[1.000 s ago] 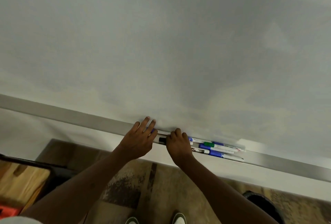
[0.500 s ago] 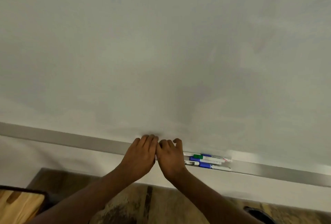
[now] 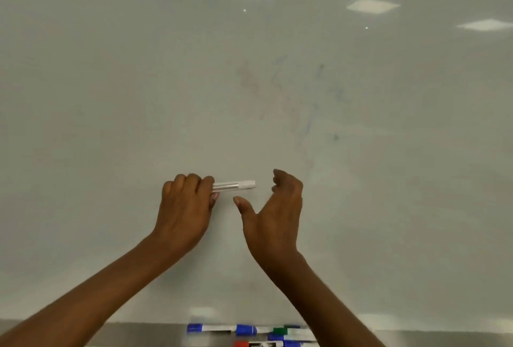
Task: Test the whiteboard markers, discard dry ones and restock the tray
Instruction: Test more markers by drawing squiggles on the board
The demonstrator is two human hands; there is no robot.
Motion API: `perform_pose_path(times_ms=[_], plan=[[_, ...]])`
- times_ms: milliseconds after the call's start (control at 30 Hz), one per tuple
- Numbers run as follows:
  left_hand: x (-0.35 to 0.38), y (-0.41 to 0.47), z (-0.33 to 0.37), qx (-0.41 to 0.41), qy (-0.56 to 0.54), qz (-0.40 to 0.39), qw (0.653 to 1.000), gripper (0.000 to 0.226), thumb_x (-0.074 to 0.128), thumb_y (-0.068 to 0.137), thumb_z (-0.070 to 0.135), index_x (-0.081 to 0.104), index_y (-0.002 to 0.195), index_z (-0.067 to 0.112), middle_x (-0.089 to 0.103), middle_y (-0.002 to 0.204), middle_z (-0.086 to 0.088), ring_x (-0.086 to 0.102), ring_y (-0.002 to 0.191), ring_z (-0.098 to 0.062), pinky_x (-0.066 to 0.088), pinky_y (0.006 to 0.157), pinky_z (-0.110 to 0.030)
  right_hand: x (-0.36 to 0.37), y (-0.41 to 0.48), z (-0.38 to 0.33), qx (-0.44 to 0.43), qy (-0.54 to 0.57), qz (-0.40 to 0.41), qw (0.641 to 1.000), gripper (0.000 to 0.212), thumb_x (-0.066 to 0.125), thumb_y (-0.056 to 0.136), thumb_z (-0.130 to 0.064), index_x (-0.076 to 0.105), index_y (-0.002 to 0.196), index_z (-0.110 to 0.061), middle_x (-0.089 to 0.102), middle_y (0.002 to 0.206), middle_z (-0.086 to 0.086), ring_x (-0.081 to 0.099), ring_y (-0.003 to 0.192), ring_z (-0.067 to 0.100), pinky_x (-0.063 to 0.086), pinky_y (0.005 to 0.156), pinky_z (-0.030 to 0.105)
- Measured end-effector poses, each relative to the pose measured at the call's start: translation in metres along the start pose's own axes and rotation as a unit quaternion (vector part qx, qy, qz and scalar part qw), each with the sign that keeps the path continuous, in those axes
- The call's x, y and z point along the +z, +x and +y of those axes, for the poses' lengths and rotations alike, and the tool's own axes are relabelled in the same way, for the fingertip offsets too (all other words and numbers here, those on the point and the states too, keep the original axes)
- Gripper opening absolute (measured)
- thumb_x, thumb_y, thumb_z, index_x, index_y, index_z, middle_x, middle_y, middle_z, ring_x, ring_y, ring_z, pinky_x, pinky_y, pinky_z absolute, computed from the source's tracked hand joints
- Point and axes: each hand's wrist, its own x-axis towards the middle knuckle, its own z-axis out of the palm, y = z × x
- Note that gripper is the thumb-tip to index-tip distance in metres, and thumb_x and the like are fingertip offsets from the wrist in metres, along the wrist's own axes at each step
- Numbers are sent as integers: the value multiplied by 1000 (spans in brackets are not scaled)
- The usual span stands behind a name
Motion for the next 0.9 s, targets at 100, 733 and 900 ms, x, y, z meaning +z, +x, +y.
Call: perform_pose_path(times_ms=[100, 733, 900], plan=[[-24, 38, 5, 35, -16, 56, 998, 12, 66, 85, 13, 63, 94, 6, 59, 71, -13, 51, 62, -31, 34, 57, -35, -20, 27, -29, 104, 327, -150, 927, 52, 80, 75, -16, 48, 115, -22, 58, 84, 7, 54, 64, 11, 48, 62, 22], [-63, 97, 21, 185, -105, 133, 968, 40, 35, 101, 45, 63, 95, 18, 48, 47, 5, 37, 34, -14, 21, 42, -18, -45, 91, -53, 28, 464, -92, 881, 38, 62, 87, -14, 37, 59, -19, 43, 48, 12, 36, 33, 18, 33, 39, 22], [-74, 113, 17, 92, -102, 67, 988, 67, 26, 91, 70, 55, 111, 13, 51, 49, 6, 46, 36, -12, 32, 37, -20, -51, 101, -49, -70, 474, -4, 878, 16, 55, 88, -10, 53, 72, -10, 60, 58, 11, 52, 39, 25, 36, 42, 21]])
